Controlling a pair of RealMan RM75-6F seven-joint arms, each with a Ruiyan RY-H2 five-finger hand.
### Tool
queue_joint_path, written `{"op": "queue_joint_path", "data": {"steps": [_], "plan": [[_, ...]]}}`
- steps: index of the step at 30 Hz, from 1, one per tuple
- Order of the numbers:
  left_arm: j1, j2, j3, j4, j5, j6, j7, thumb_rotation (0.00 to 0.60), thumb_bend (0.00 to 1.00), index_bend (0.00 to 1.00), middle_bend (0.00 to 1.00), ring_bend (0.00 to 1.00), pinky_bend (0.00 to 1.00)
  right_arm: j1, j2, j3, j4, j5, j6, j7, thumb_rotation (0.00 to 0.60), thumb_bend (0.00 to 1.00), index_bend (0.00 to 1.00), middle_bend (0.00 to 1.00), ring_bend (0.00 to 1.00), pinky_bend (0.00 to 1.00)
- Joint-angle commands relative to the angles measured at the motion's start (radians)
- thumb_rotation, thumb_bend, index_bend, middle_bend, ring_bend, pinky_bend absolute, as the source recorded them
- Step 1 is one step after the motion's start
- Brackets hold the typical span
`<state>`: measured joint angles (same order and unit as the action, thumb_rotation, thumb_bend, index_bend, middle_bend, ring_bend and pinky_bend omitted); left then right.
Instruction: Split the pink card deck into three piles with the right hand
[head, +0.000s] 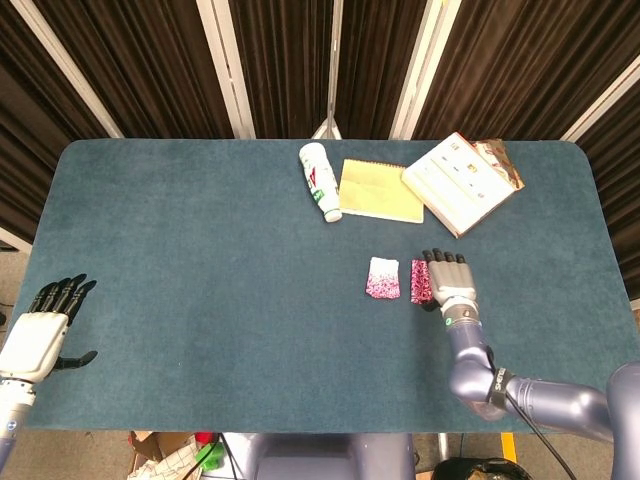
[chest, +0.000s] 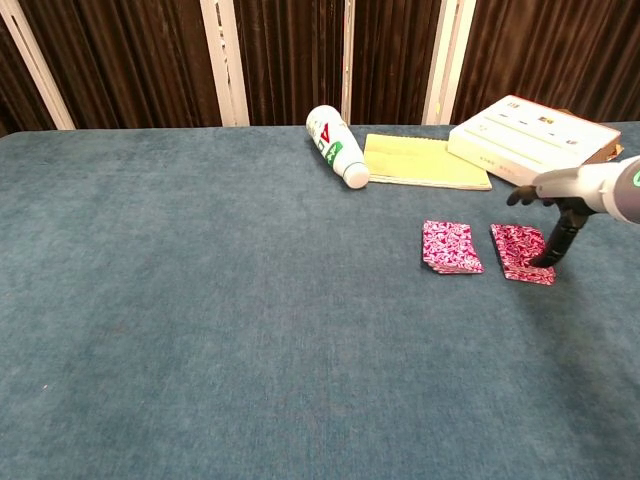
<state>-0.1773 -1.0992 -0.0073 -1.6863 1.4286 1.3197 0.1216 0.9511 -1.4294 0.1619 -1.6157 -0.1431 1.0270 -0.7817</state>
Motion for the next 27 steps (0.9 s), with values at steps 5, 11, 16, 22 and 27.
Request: {"op": "queue_joint_path", "data": {"steps": [5,11,16,22,27], "plan": [[-0.002,0.002,-0.003,0.002,-0.005,-0.006,-0.011,0.600,0.06,0.00,0.00,0.00,0.00,0.050,-0.030,0.033,-0.060,0.009,0.051,-0.039,0.600,0.34,0.00,0.00,0.00,0.00],[-0.004,0.006,-0.004,0.003,-0.007,-0.010,-0.024,0.600,0.06,0.00,0.00,0.00,0.00,0.087,-0.078,0.043,-0.033,0.042,0.063,-0.077,0.600,0.34,0.05,0.00,0.00,0.00],[-0.006,0.010,-0.004,0.003,-0.009,-0.019,-0.041,0.600,0.06,0.00,0.00,0.00,0.00,0.114,-0.123,0.053,0.010,0.062,0.062,-0.102,0.600,0.34,0.05,0.00,0.00,0.00],[-0.009,0.016,-0.002,0.004,-0.008,-0.026,-0.058,0.600,0.06,0.00,0.00,0.00,0.00,0.133,-0.171,0.053,0.072,0.087,0.053,-0.130,0.600,0.34,0.02,0.00,0.00,0.00],[-0.009,0.021,0.000,0.004,-0.008,-0.031,-0.067,0.600,0.06,0.00,0.00,0.00,0.00,0.137,-0.193,0.055,0.115,0.111,0.048,-0.146,0.600,0.34,0.11,0.00,0.00,0.00]]}}
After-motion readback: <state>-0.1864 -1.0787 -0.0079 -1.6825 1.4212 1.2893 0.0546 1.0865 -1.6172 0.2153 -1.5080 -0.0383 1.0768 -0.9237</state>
